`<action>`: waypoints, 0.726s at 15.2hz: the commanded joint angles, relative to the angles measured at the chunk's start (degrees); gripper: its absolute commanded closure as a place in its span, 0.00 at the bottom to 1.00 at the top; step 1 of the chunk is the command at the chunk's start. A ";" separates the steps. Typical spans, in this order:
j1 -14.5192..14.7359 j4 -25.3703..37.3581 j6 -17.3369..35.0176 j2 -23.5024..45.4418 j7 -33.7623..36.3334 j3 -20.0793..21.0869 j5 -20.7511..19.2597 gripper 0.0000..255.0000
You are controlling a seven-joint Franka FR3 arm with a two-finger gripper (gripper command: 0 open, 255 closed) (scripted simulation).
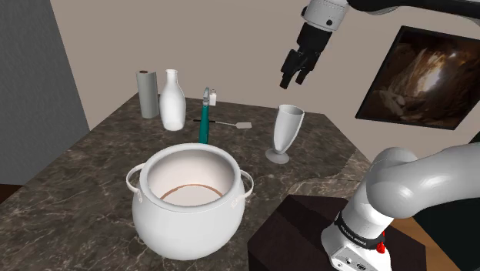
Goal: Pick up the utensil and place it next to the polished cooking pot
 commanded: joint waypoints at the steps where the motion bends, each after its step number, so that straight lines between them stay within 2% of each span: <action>1: 0.00 0.00 0.00 0.00 0.00 0.00 0.00 0.00; 11: 1.92 0.92 13.71 16.54 -18.27 -8.59 -2.37 0.00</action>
